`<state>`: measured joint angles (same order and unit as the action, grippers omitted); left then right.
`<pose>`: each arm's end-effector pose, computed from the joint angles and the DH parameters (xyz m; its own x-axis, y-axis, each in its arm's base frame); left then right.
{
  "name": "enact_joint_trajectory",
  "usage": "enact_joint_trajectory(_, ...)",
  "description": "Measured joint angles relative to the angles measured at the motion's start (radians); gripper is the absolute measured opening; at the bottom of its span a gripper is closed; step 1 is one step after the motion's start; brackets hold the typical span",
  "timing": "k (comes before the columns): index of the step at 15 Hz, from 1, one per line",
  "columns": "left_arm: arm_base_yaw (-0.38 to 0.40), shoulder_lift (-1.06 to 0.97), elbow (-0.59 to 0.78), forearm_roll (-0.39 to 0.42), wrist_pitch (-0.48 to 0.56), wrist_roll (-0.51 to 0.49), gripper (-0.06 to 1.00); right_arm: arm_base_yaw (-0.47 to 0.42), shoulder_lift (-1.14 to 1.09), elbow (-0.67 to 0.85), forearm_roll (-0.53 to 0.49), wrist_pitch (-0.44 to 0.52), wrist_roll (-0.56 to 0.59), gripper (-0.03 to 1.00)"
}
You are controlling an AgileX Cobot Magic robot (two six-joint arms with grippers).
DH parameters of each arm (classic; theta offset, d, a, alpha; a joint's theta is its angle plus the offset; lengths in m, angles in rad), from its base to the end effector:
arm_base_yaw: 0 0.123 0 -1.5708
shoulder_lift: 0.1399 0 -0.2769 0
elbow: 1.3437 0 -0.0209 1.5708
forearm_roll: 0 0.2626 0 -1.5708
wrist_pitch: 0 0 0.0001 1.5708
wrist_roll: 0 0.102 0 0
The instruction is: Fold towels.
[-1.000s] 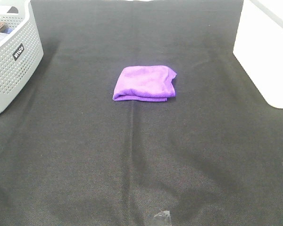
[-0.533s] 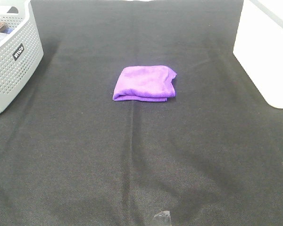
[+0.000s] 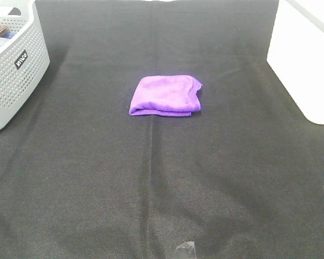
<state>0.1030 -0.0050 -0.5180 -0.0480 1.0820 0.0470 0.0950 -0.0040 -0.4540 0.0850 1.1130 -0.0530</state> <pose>0.0199 -0.0023 0.2815 -0.4531 -0.0223 -0.8912 -0.0541 0.9985 0.0025 0.0243 0.0101 0.2599 -0.5317 -0.0660 -0.8444 -0.1667 0.9856 0.0279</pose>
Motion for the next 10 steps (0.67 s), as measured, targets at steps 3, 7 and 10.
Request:
enact_joint_trajectory(3, 0.000, 0.000, 0.000, -0.001, 0.000, -0.003, 0.74, -0.044, 0.000, 0.000, 0.002, 0.000, -0.002, 0.82)
enact_joint_trajectory(7, 0.000, 0.000, 0.000, -0.021, 0.000, -0.003, 0.74, -0.086, 0.000, 0.000, 0.008, -0.001, -0.002, 0.82)
enact_joint_trajectory(10, 0.000, 0.000, 0.000, -0.022, 0.000, -0.003, 0.74, -0.086, 0.000, 0.000, 0.008, -0.007, -0.002, 0.82)
